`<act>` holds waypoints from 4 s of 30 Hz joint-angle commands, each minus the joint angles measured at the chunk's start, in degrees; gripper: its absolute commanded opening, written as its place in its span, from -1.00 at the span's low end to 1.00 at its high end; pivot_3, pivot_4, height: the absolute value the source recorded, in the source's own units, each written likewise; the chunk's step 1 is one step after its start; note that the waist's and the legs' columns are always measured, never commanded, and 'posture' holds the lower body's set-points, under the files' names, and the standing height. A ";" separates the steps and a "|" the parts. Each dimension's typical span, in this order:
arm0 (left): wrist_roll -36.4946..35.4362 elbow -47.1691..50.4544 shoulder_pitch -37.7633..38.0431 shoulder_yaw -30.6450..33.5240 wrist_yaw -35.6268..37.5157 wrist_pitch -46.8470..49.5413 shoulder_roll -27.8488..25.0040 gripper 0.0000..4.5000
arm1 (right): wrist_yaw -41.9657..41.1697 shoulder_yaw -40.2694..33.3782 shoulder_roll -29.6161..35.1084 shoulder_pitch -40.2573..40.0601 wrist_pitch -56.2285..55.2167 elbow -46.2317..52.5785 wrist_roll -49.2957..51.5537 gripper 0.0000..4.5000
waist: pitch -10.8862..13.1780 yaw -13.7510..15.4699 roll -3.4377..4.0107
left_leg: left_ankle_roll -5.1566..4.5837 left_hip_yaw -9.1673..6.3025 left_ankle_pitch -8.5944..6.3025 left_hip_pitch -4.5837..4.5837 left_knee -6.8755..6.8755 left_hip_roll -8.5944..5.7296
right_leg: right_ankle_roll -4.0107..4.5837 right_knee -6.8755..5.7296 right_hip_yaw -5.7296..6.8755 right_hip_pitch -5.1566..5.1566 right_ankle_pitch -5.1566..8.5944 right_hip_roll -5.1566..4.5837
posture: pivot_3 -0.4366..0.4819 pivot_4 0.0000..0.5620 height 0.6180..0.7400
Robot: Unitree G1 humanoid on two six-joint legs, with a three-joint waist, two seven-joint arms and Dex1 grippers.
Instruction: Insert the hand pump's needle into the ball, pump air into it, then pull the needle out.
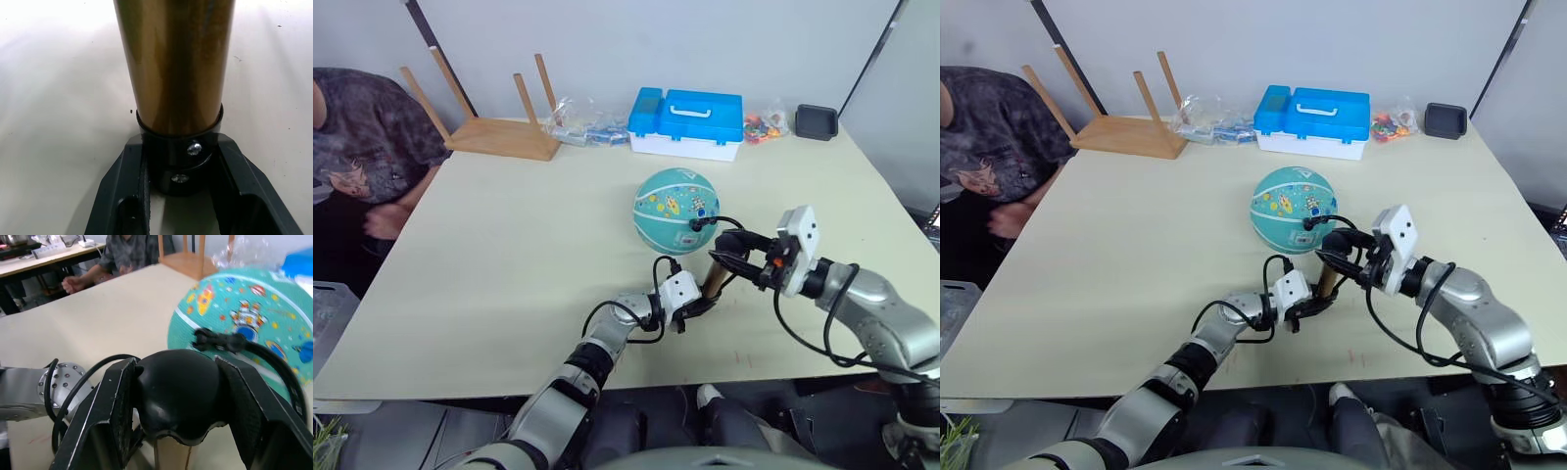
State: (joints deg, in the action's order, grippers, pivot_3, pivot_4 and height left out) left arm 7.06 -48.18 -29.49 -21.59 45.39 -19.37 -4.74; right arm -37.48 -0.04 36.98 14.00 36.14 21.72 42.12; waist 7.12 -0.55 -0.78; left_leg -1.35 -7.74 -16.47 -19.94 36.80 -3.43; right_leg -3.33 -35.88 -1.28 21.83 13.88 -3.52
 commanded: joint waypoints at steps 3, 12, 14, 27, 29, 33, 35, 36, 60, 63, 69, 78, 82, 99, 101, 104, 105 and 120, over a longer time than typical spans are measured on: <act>3.30 -9.74 0.32 -1.53 0.45 1.44 -1.08 -0.52 | 2.83 -13.97 4.65 7.97 6.79 6.74 14.35 -0.09 | 0.56 0.26 0.35 | -0.01 -0.01 0.00 -0.08 0.05 -0.13 | -0.01 0.00 0.08 0.04 -0.01 -0.09 | -0.05 -0.47 1.00; 3.37 -12.54 -1.24 -1.23 0.44 0.40 -0.38 -0.52 | 8.70 -23.83 13.97 17.69 13.65 8.40 33.87 -0.09 | 0.79 1.26 0.21 | -0.05 -0.10 0.02 -1.15 0.59 -0.40 | -0.22 -0.05 0.12 0.85 -0.30 -0.46 | -0.05 -0.47 1.00; 3.41 -11.78 -0.37 -1.51 0.38 0.19 -0.34 -0.52 | 8.46 -21.33 13.95 15.45 13.88 9.42 31.24 -0.09 | 0.87 1.34 0.28 | -0.07 -0.12 0.02 -1.23 0.58 -0.41 | -0.22 -0.03 0.16 0.89 -0.30 -0.50 | -0.05 -0.47 1.00; 3.35 -6.77 3.70 -2.37 -0.11 0.31 -1.17 -0.52 | 0.73 9.90 1.47 -5.12 -2.21 -3.66 -5.08 -0.09 | -0.48 -0.20 -0.28 | -0.06 -0.04 -0.02 -0.13 0.27 -0.24 | -0.43 -0.01 0.06 0.02 -0.08 -0.08 | -0.05 -0.47 1.00; 3.41 -5.94 4.16 -2.37 -0.22 0.59 -1.27 -0.52 | -0.81 13.23 -1.07 -7.44 -5.61 -8.51 -9.20 -0.09 | -0.88 -0.42 -0.42 | -0.07 0.02 -0.03 0.33 -0.01 -0.24 | -0.46 0.03 -0.01 -0.28 0.10 -0.13 | -0.05 -0.47 1.00; 3.32 -4.03 5.07 -2.23 -0.20 1.36 -1.83 -0.52 | -2.57 13.90 -3.99 -9.48 -9.37 -12.08 -12.74 -0.09 | -1.39 -0.47 -0.39 | -0.04 -0.03 -0.02 0.51 -0.23 -0.12 | -0.31 0.02 0.04 -0.31 0.20 0.01 | -0.05 -0.47 1.00; 3.25 -3.40 5.40 -2.16 -0.10 1.77 -2.15 -0.52 | -2.98 12.42 -4.45 -9.56 -9.62 -11.62 -12.53 -0.09 | -1.50 -0.48 -0.35 | -0.04 0.00 -0.02 0.57 -0.30 -0.10 | -0.29 0.01 -0.02 -0.31 0.21 0.12 | -0.05 -0.47 1.00; 3.21 -3.32 5.44 -2.08 -0.03 2.00 -2.32 -0.52 | -3.33 11.34 -3.94 -9.13 -9.55 -10.80 -12.27 -0.09 | -1.51 -0.46 -0.37 | -0.04 0.00 -0.02 0.58 -0.33 -0.07 | -0.28 0.02 -0.03 -0.31 0.21 0.15 | -0.05 -0.47 1.00; 3.17 -11.59 -0.32 -1.65 -0.54 0.97 -0.16 -0.52 | 9.56 -23.49 17.62 17.77 15.87 7.18 38.17 -0.09 | 0.70 1.58 0.42 | -0.07 -0.21 0.00 -1.28 0.51 -0.42 | -0.15 -0.02 0.28 0.88 -0.12 -0.58 | -0.05 -0.47 1.00; 3.11 -11.79 -0.44 -1.61 -0.51 0.85 -0.07 -0.52 | 7.33 -17.71 16.49 11.93 14.76 8.39 30.51 -0.09 | 0.64 1.56 0.34 | -0.08 -0.23 0.01 -1.26 0.51 -0.42 | -0.17 -0.02 0.33 0.86 -0.13 -0.55 | -0.05 -0.47 1.00; 3.01 -11.36 -0.36 -1.38 -0.36 0.73 -0.36 -0.52 | 2.83 -5.09 9.45 1.09 6.51 3.44 13.03 -0.09 | 0.11 1.16 -0.17 | -0.08 -0.16 0.01 -0.77 0.52 -0.40 | -0.27 -0.05 0.27 0.48 -0.13 -0.44 | -0.05 -0.47 1.00; 2.78 -9.82 0.96 -0.87 -0.82 0.82 -0.94 -0.52 | -5.27 14.78 -0.55 -7.94 -8.89 -15.51 -11.40 -0.09 | -1.00 -0.20 -0.56 | -0.04 -0.20 -0.02 0.24 0.24 -0.18 | -0.41 -0.02 0.24 -0.33 0.11 -0.06 | -0.05 -0.47 1.00; 2.83 -9.78 1.28 -0.32 -1.14 0.73 -1.66 -0.52 | -5.80 15.21 -3.75 -6.82 -11.09 -19.99 -15.26 -0.09 | -1.36 -0.47 -0.52 | -0.03 -0.15 -0.02 0.64 0.04 -0.15 | -0.39 -0.03 0.08 -0.58 0.12 -0.04 | -0.05 -0.47 1.00; 2.77 -10.35 0.55 -0.41 -0.84 0.81 -0.93 -0.52 | -4.92 8.14 -4.04 -4.86 -8.84 -10.74 -12.32 -0.09 | -1.02 -0.14 -0.51 | 0.03 -0.26 -0.04 1.24 -0.39 -0.05 | -0.15 0.08 0.20 -1.10 0.34 -0.12 | -0.05 -0.47 1.00; 2.46 -9.45 0.92 -0.34 -0.07 0.92 -1.21 -0.52 | -4.63 8.30 -4.10 -4.92 -8.34 -9.92 -12.56 -0.09 | -0.89 -0.14 -0.36 | 0.03 -0.28 -0.04 1.20 -0.39 -0.06 | -0.15 0.09 0.21 -1.06 0.34 -0.13 | -0.05 -0.47 1.00; 2.11 -8.14 1.15 -0.09 0.48 1.01 -1.64 -0.52 | -4.39 8.93 -3.91 -5.12 -7.83 -9.20 -13.48 -0.09 | -0.72 -0.16 -0.30 | 0.03 -0.31 -0.03 1.07 -0.39 -0.06 | -0.15 0.09 0.24 -0.91 0.35 -0.12 | -0.05 -0.47 1.00; 1.99 -7.57 1.21 0.04 0.49 1.06 -1.74 -0.52 | -4.33 9.07 -3.90 -5.23 -7.64 -8.97 -13.70 -0.09 | -0.63 -0.19 -0.30 | 0.03 -0.31 -0.03 1.06 -0.39 -0.06 | -0.15 0.09 0.24 -0.90 0.35 -0.12 | -0.05 -0.47 1.00; -2.87 4.41 1.02 1.97 6.47 10.10 -2.18 -0.52 | -3.11 10.94 -3.86 -3.85 -3.28 -7.01 -14.55 -0.09 | -0.20 -0.30 -0.29 | 0.12 -0.31 0.03 0.19 -0.40 -0.06 | -0.11 0.07 0.24 -0.07 0.32 -0.08 | -0.05 -0.47 1.00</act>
State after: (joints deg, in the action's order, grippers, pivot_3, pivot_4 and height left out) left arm 4.42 -43.87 -29.42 -19.73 49.82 -12.06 -5.72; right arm -41.12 6.27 32.26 12.92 27.06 19.16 31.58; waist 6.92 -0.84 -1.08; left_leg -1.23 -8.06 -16.45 -19.76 36.40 -3.49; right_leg -3.44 -35.81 -1.04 21.77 14.21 -3.60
